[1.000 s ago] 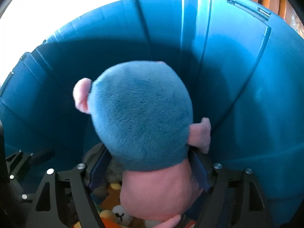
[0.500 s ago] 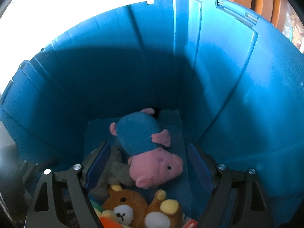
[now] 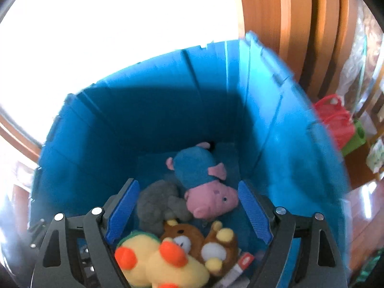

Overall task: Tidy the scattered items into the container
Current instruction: 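Open both tools to release the toys and move back to the pile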

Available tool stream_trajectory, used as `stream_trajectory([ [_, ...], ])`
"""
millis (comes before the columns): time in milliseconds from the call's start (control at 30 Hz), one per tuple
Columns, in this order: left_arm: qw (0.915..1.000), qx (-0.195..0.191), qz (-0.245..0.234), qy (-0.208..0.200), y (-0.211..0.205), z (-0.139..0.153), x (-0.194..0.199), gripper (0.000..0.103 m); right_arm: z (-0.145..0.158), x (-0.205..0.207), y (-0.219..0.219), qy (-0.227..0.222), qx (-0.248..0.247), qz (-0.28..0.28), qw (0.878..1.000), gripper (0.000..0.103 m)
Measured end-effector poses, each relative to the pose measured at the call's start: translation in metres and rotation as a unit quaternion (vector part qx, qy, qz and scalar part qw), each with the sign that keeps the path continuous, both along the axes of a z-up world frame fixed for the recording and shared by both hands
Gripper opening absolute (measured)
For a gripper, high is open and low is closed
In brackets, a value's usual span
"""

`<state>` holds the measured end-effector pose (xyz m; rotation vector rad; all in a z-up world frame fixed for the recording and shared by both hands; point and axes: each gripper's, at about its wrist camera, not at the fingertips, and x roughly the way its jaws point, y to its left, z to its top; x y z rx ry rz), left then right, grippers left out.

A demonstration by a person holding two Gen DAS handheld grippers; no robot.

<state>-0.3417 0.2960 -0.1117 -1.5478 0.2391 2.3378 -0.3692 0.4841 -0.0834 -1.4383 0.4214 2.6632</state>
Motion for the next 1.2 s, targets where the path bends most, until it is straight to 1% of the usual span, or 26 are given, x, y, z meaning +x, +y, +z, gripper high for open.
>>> stream_trajectory([
  [100,0.9996,0.014,-0.017,0.019,-0.015,0.028,0.028,0.067,0.024,0.025,-0.006,0.008,0.023,-0.001,1.000,0.087],
  [167,0.9989,0.024,-0.025,0.031,-0.026,0.046,0.047,0.067,0.046,0.045,-0.011,0.014,0.032,-0.002,0.999,0.092],
  [200,0.9984,0.031,-0.029,0.037,-0.032,0.056,0.058,0.067,0.055,0.055,-0.016,0.018,0.037,-0.001,0.999,0.093],
  [267,0.9972,0.045,-0.035,0.048,-0.048,0.074,0.081,0.067,0.075,0.077,-0.027,0.032,0.053,-0.006,0.998,0.093],
  [333,0.9959,0.056,-0.044,0.056,-0.061,0.085,0.099,0.067,0.095,0.101,-0.040,0.048,0.062,-0.013,0.997,0.094],
  [433,0.9928,0.062,-0.071,0.073,-0.081,0.100,0.130,0.067,0.125,0.137,-0.062,0.075,0.081,-0.027,0.994,0.101],
  [567,0.9875,0.073,-0.104,0.093,-0.107,0.109,0.167,0.068,0.170,0.186,-0.086,0.125,0.094,-0.066,0.986,0.101],
  [600,0.9863,0.075,-0.110,0.098,-0.115,0.110,0.174,0.070,0.181,0.198,-0.092,0.135,0.096,-0.074,0.983,0.101],
  [667,0.9839,0.080,-0.120,0.106,-0.128,0.112,0.188,0.075,0.199,0.219,-0.106,0.144,0.105,-0.085,0.980,0.102],
  [700,0.9831,0.081,-0.124,0.108,-0.133,0.112,0.192,0.075,0.204,0.230,-0.115,0.143,0.115,-0.091,0.979,0.102],
  [800,0.9802,0.087,-0.142,0.108,-0.157,0.111,0.213,0.075,0.204,0.253,-0.139,0.125,0.147,-0.108,0.975,0.102],
  [867,0.9790,0.093,-0.147,0.106,-0.170,0.109,0.222,0.075,0.194,0.266,-0.150,0.109,0.150,-0.117,0.976,0.102],
  [967,0.9768,0.097,-0.155,0.111,-0.186,0.106,0.238,0.075,0.173,0.282,-0.165,0.089,0.145,-0.131,0.977,0.102],
  [1033,0.9738,0.097,-0.167,0.120,-0.199,0.104,0.250,0.075,0.159,0.291,-0.175,0.080,0.136,-0.132,0.979,0.102],
  [1100,0.9719,0.097,-0.169,0.131,-0.208,0.102,0.258,0.075,0.145,0.296,-0.187,0.074,0.129,-0.128,0.981,0.102],
  [1200,0.9726,0.093,-0.163,0.137,-0.224,0.096,0.262,0.075,0.128,0.297,-0.204,0.071,0.114,-0.112,0.985,0.102],
])
